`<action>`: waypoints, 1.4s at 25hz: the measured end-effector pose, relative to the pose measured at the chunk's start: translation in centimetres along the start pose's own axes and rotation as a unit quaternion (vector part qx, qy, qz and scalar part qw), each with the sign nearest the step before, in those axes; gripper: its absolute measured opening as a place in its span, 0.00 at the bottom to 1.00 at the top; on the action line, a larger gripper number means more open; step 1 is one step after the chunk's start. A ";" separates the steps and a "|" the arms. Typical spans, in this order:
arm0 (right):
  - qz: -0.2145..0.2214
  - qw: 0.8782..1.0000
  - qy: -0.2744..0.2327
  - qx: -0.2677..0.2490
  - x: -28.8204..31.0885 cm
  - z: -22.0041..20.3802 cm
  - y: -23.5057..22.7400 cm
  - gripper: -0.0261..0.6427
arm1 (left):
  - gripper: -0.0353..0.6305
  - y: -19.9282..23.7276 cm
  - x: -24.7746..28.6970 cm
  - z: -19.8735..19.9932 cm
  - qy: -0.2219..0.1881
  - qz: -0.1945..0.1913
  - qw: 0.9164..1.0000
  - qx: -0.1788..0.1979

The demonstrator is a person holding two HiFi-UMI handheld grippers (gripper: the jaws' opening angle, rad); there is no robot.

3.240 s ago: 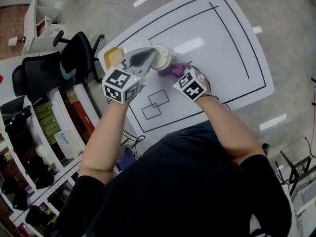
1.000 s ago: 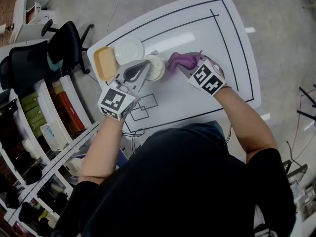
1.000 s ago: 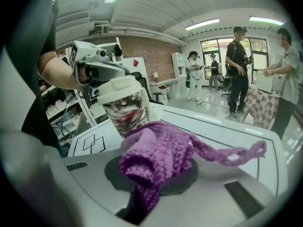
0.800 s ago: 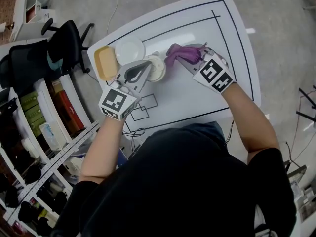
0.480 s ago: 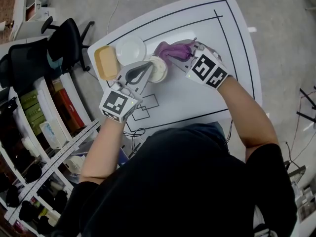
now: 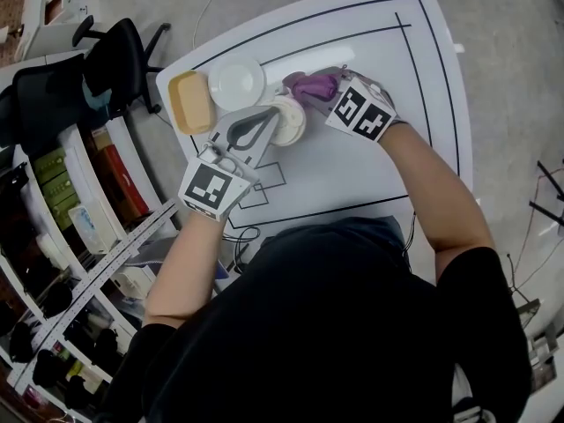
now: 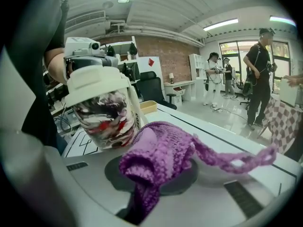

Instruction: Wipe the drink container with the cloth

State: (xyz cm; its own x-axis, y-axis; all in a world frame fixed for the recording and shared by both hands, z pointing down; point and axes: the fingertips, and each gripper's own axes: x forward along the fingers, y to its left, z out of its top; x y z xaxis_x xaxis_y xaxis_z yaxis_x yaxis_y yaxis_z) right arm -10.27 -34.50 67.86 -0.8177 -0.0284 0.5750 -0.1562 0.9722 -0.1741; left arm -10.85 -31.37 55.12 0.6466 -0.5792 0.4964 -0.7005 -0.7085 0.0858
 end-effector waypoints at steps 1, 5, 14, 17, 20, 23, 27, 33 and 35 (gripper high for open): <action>0.002 1.000 0.009 -0.004 0.3 -0.2 -0.1 0.14 | 0.09 0.0 0.0 0.2 -0.002 0.001 1.000 -0.001; 0.006 0.999 0.039 -0.008 1.6 -1.6 -0.4 0.14 | 0.09 0.1 -0.1 0.4 -0.006 0.004 1.000 -0.004; -0.004 0.999 0.054 -0.003 1.8 -2.0 -0.5 0.14 | 0.09 0.3 -0.2 -0.3 -0.004 0.014 1.000 -0.007; -0.017 0.999 0.048 0.006 0.7 -1.2 -0.4 0.14 | 0.09 0.2 -0.5 -0.2 -0.004 0.018 1.000 -0.022; -0.031 0.999 0.039 0.011 -1.0 -0.2 -0.2 0.14 | 0.09 0.0 -0.8 -0.2 -0.003 0.014 0.999 -0.035; -0.056 0.998 0.031 0.016 -3.2 1.2 -0.3 0.14 | 0.09 -0.4 -1.8 0.6 -0.011 0.013 0.999 -0.035; -0.100 0.995 0.011 0.022 -6.7 4.0 -0.2 0.14 | 0.09 -1.3 -3.8 1.9 -0.030 0.012 0.999 -0.036; -0.166 0.984 -0.040 0.044 -12.9 9.3 2.0 0.14 | 0.09 -2.6 -9.0 3.9 -0.055 0.023 0.997 -0.039; -0.182 0.980 -0.052 0.055 -14.7 10.5 3.1 0.14 | 0.09 -3.2 -10.7 4.4 -0.056 0.029 0.997 -0.039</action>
State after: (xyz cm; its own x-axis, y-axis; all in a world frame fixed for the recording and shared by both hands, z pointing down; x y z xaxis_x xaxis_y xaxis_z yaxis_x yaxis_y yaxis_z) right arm -4.56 -33.49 50.50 -0.7480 -0.3978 0.5313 -0.5025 0.8624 -0.0618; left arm -14.21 -24.62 45.74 0.6311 -0.6629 0.4029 -0.7562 -0.6416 0.1288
